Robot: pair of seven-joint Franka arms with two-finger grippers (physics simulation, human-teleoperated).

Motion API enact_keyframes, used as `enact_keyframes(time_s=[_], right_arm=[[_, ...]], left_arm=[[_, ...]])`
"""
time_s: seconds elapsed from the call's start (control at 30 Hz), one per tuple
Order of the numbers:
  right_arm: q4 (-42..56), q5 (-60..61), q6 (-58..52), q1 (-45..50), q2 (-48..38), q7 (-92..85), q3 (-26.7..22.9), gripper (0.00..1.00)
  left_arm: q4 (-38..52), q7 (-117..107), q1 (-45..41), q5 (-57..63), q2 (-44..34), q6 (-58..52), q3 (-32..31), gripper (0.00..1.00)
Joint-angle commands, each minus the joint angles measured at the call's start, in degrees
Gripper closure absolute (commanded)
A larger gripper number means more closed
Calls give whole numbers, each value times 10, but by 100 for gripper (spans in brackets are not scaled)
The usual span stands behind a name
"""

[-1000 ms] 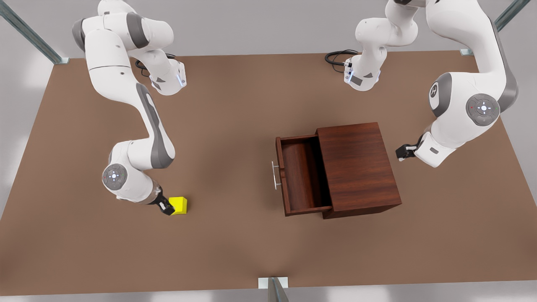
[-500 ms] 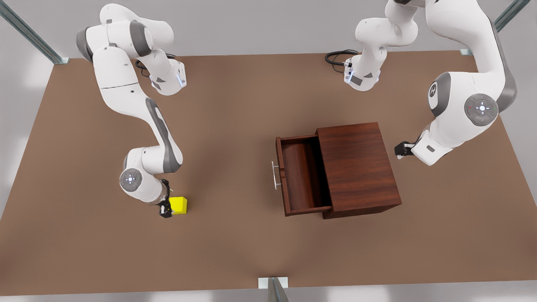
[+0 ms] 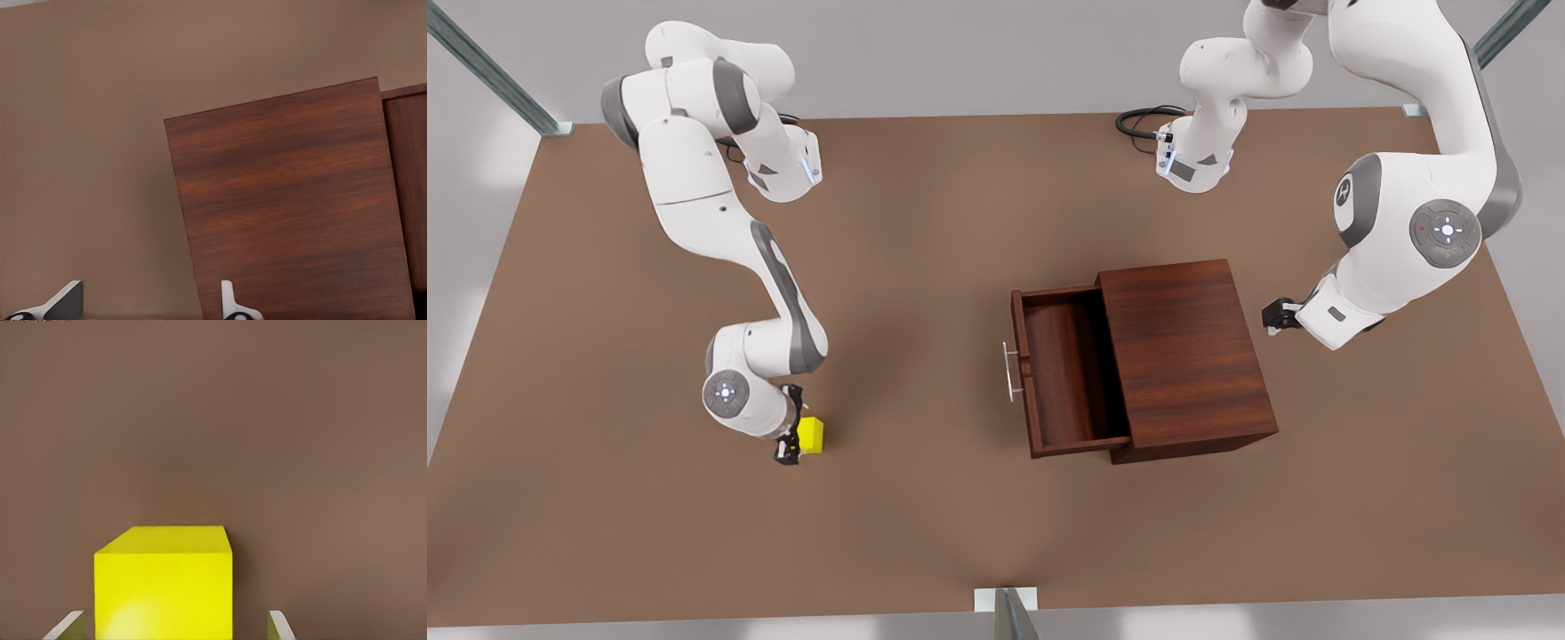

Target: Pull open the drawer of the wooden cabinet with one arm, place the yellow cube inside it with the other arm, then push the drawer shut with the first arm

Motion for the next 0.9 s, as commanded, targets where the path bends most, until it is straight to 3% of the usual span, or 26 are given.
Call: enact_keyframes(time_s=[0.0,0.57,0.63,0.67,0.73,0.87], right_arm=[[4,-4,-2,0,2,86,0,0],[25,-30,13,-4,44,87,-1,1],[27,-31,13,-5,43,87,-1,26],[27,-31,13,-5,42,87,-2,31],[33,-32,13,-5,42,74,-2,59],[32,-30,-1,-9,8,58,1,65]], left_arm=[[0,17,0,0,-1,0,0,0],[0,17,0,0,-1,0,-1,0],[-1,17,-1,0,-1,0,0,0],[-1,17,-1,1,-1,0,0,0],[-1,17,-1,1,-1,-6,0,0],[-3,-10,-20,5,-6,-26,0,0]])
